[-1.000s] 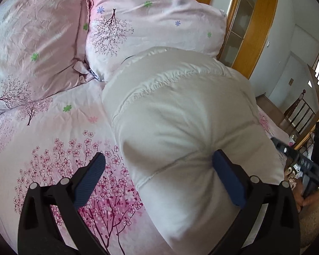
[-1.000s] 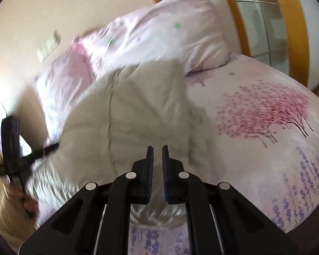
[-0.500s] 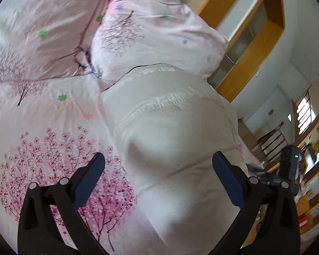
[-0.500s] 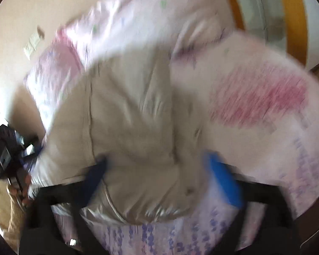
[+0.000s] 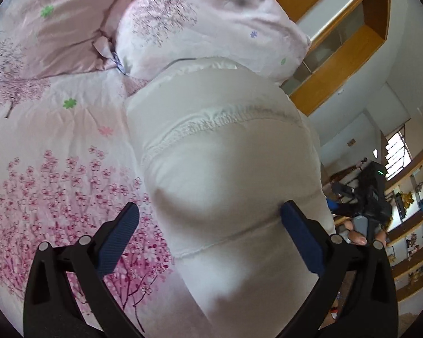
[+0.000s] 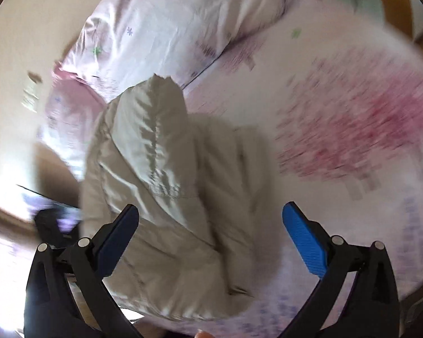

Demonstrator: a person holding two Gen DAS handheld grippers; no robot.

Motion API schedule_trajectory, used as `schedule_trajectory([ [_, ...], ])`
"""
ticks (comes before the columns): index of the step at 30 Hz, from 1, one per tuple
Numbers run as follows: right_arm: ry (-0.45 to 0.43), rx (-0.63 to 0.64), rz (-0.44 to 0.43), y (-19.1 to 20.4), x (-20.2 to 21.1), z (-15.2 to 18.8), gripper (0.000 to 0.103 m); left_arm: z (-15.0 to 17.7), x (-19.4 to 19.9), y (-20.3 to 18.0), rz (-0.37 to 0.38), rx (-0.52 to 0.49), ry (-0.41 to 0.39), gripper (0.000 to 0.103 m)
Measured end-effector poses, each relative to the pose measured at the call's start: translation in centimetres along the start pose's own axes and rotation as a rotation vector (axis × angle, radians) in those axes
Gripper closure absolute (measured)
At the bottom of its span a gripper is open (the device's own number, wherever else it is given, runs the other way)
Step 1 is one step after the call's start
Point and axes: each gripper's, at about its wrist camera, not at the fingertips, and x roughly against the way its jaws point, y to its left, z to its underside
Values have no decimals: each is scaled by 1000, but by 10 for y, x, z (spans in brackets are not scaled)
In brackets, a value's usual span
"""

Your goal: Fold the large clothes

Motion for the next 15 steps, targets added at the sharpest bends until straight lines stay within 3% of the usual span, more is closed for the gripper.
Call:
schedule_trajectory([
  [1,39,-22,-40,-5,-9,-5,1,-2,-2,0,13,3,13,2],
  [6,149,-49,-71,-21,-41,-16,1,-6,-13,4,103,52,60,2],
  [15,272,-72,-230,-31,-66,-18,1,-6,-22,12,177,76,85,2],
])
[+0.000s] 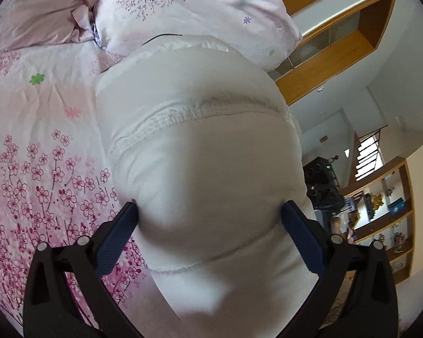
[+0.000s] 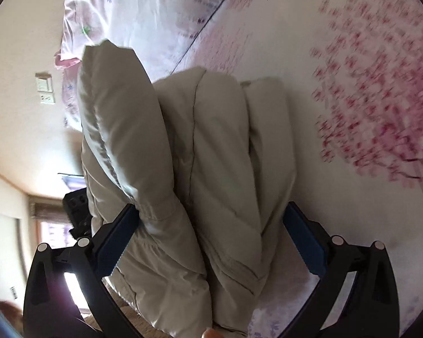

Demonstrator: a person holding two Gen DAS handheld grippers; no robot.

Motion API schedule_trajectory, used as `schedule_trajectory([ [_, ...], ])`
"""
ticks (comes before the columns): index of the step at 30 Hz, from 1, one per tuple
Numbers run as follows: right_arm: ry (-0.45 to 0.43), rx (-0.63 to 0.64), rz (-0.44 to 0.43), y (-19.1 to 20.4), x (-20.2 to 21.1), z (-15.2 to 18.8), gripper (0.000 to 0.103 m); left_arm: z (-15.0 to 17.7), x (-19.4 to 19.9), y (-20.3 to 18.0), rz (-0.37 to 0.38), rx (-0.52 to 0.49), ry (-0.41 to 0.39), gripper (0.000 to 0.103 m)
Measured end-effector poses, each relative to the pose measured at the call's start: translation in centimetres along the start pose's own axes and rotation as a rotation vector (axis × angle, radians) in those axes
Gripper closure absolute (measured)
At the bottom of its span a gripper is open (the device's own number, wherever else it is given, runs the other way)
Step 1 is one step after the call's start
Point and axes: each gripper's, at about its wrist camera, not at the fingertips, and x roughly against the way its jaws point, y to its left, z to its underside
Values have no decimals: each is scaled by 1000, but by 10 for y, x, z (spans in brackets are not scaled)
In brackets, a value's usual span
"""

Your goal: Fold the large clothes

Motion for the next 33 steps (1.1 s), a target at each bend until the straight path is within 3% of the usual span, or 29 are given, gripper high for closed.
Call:
schedule_trajectory([
  [4,50,22,-40,2,-15,-3,1,-2,-2,7,48,44,6,2],
  [10,81,58,5,13,-31,-11,1,2,-13,16,31,91,34,2],
  [14,75,89,18,19,-35,-7,1,6,-12,15,36,63,15,2],
  [24,110,130,-12,36,-59,-15,1,8,-13,38,142,164,31,2],
  [30,87,166,-164,37,-74,-11,29,10,-11,51,194,207,34,2],
  [33,49,174,-194,38,-72,-4,38,11,-6,48,200,178,29,12],
])
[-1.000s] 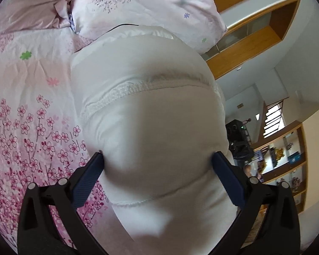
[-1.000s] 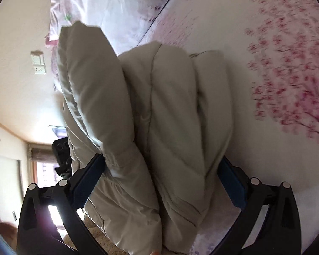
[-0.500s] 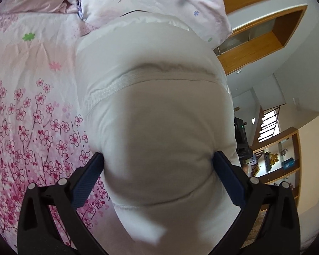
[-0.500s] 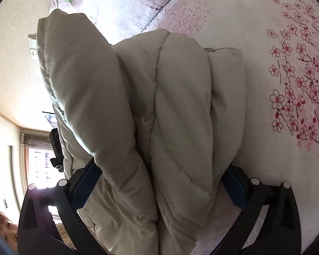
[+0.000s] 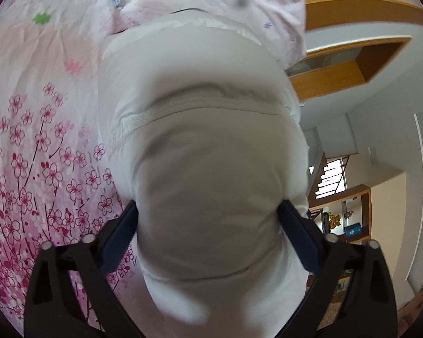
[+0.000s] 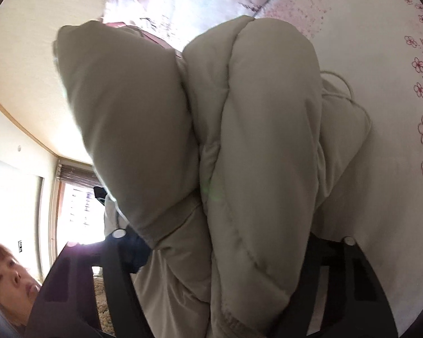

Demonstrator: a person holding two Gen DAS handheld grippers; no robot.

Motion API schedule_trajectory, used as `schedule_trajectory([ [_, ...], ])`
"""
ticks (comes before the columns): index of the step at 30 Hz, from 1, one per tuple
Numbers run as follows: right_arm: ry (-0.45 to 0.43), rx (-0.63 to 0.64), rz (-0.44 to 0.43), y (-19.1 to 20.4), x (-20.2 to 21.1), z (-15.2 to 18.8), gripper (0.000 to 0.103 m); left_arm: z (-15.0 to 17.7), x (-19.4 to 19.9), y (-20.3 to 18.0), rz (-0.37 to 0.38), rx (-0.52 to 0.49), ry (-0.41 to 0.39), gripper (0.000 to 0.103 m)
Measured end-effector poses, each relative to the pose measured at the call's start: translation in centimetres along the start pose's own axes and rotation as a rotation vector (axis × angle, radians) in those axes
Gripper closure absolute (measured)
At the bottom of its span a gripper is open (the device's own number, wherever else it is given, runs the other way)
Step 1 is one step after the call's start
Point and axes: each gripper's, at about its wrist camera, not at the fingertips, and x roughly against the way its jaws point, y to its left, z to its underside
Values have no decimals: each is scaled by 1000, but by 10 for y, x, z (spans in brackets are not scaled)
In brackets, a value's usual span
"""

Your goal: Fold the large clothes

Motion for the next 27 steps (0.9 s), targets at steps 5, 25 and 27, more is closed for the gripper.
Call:
schedule_trajectory([
  [5,-41,8,-31,4,-3,7,46,-3,8,-9,11,-38,-20,25],
  [25,122,171,10,105,-165,-89,52,-36,152,27,-124,-37,-310,27],
  [27,134,170,19,107,-182,-96,52,-39,167,38,-143,-20,-330,27],
])
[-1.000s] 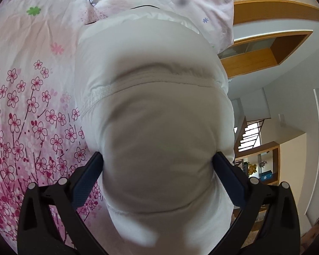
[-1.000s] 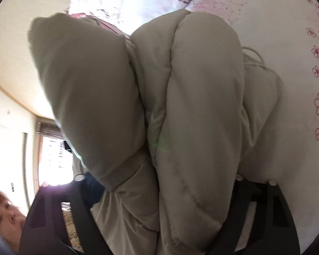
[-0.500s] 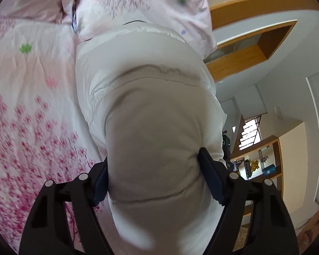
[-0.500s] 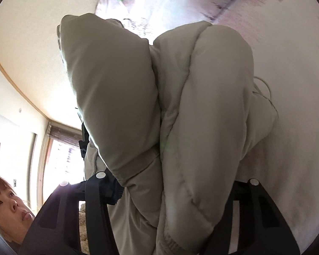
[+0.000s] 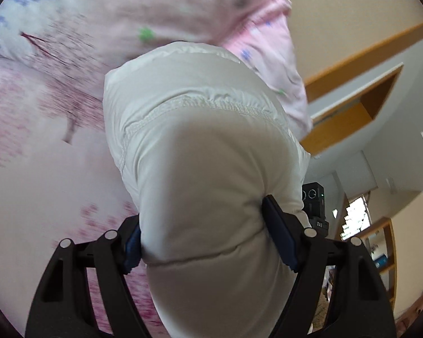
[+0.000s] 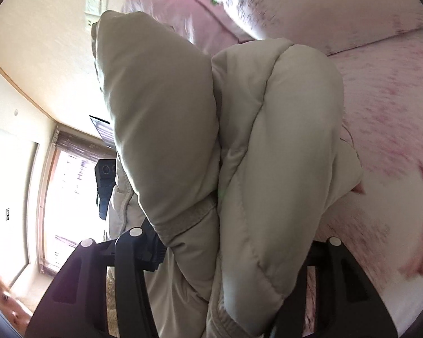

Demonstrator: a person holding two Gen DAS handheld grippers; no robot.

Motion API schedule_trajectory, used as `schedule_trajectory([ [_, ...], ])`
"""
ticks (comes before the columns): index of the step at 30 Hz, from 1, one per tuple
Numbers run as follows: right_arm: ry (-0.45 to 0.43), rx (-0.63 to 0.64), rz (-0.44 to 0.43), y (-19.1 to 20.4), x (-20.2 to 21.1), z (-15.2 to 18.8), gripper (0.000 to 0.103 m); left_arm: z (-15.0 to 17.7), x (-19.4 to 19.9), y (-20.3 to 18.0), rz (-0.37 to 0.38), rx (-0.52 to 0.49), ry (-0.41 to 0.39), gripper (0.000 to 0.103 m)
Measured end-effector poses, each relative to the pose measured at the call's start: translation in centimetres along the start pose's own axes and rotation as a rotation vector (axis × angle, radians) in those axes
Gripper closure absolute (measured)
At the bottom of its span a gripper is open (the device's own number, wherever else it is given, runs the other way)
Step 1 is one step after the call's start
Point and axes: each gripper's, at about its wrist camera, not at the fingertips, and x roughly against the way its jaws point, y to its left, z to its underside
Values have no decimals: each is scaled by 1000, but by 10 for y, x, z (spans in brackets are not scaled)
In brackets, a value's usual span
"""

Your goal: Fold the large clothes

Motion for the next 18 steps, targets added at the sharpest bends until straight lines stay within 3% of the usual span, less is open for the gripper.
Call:
schedule_trajectory([
  [5,19,-47,53,-10,-32,-6,50,-1,0,30,-37,32,16,25],
  [10,16,-176,63,-38,-37,0,41,7,-9,40,-82,3,19,8],
  [12,2,-214,81,-35,-26,4,35,6,-9,35,-104,-14,13,7],
  [14,-23,-227,105,-39,-19,15,30,5,-5,20,-167,-72,-14,8],
  [18,-133,-108,278,-2,20,38,30,14,18,-23,-335,-249,-110,8],
])
